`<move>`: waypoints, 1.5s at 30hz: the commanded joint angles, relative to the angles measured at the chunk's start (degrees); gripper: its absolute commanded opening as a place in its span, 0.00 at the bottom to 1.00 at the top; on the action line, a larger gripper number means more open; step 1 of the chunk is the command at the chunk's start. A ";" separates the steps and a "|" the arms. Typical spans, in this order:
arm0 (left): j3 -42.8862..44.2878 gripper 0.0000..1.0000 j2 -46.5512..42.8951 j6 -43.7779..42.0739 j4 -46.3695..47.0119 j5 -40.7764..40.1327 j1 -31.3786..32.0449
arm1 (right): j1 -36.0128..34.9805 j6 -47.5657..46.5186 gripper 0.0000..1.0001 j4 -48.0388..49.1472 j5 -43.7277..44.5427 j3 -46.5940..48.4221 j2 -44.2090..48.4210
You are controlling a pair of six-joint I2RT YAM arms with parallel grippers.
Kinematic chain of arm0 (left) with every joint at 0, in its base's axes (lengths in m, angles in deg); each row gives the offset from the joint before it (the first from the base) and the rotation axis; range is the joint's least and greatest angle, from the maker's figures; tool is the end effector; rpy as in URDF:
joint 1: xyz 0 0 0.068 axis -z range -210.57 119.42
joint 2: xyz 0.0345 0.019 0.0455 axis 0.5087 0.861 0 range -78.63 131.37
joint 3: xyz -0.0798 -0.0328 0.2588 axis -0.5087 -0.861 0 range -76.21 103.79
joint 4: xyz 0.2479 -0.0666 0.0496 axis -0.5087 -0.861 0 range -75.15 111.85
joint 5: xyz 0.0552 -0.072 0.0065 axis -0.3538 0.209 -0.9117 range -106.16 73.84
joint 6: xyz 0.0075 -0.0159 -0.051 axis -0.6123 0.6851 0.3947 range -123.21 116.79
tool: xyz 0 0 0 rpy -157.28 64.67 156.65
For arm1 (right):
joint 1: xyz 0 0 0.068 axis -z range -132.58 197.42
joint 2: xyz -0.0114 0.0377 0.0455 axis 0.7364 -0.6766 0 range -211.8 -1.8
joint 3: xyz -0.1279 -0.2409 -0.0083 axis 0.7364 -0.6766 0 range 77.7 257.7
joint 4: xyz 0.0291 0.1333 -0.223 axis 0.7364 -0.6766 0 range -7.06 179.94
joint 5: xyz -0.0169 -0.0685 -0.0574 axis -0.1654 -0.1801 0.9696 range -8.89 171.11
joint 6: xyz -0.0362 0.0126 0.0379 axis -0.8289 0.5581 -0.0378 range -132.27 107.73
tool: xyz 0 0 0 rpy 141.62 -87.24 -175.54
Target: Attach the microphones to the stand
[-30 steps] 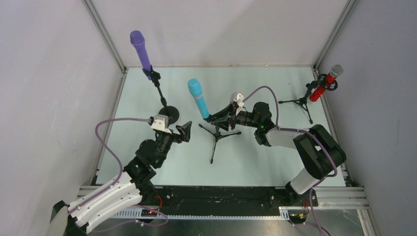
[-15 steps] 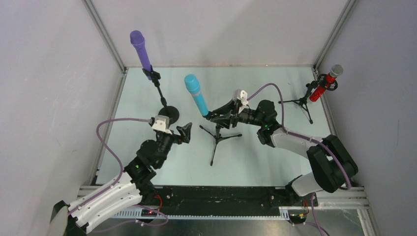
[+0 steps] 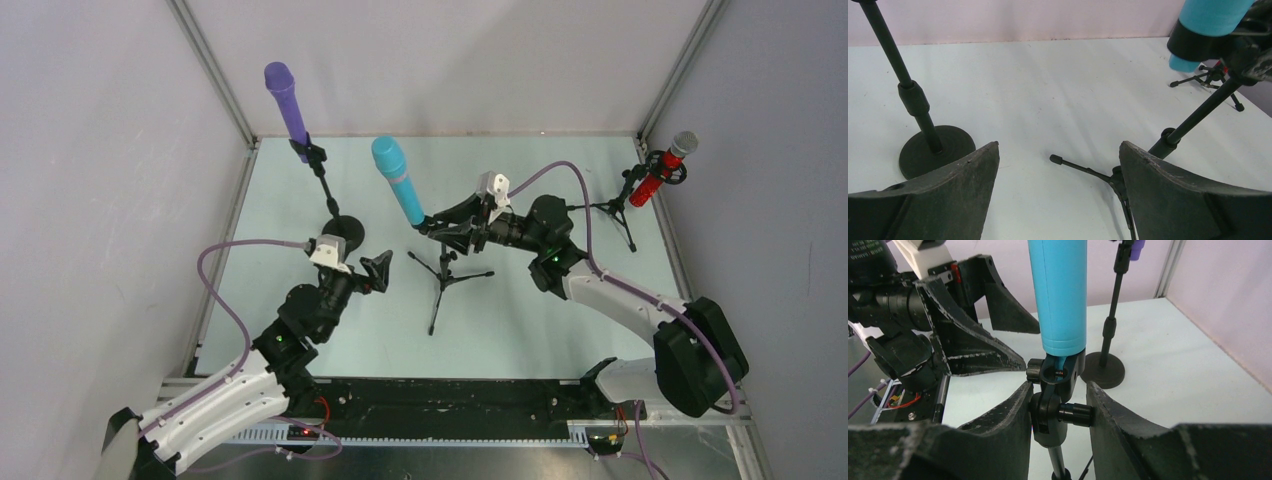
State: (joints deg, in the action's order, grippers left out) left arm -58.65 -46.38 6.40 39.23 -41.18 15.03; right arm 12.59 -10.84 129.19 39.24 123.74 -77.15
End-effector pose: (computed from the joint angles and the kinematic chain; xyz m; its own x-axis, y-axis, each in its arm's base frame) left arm 0.1193 -0.1004 0.2553 -0.0263 -0.1894 -0.9815 0.3525 0.9171 -0.1864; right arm 0.2288 0.1881 0.3187 0.1174 0.1044 -0.9876 -0.9682 0.2332 -0.0904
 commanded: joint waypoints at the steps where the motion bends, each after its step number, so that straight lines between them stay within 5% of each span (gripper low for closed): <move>1: 0.20 0.93 0.24 0.00 1.23 2.49 -0.25 | -0.47 -2.53 0.00 0.97 2.29 4.70 3.67; 9: 0.89 0.93 3.31 -2.48 1.26 8.91 -0.30 | -0.49 -2.15 0.00 -1.60 4.10 6.82 5.10; 16: 4.51 0.93 13.89 -9.54 3.54 23.36 -0.27 | -0.50 -1.08 0.00 -2.28 6.11 8.27 5.56; 21: 6.66 0.97 22.81 -16.83 10.93 36.24 -0.16 | -0.56 -0.07 0.00 -2.17 6.79 9.10 6.01; 28: 7.64 0.95 33.30 -16.50 26.55 37.55 -0.12 | -0.50 1.42 0.00 -1.33 8.41 9.31 6.24; 36: 11.71 0.72 47.14 -14.40 39.30 35.30 -0.24 | -0.35 2.28 0.00 -0.70 9.00 9.41 6.73; 42: 10.93 0.08 52.46 -12.45 45.42 36.84 -0.17 | 0.15 2.48 0.00 -0.30 9.64 9.65 7.41; 45: 9.97 0.00 53.65 -12.09 47.16 36.51 -0.17 | 0.48 2.60 0.00 -0.17 9.67 10.12 7.73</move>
State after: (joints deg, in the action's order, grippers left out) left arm -48.33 5.71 -5.34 79.41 -5.59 14.46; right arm 12.81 -9.36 121.30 47.59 129.16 -72.98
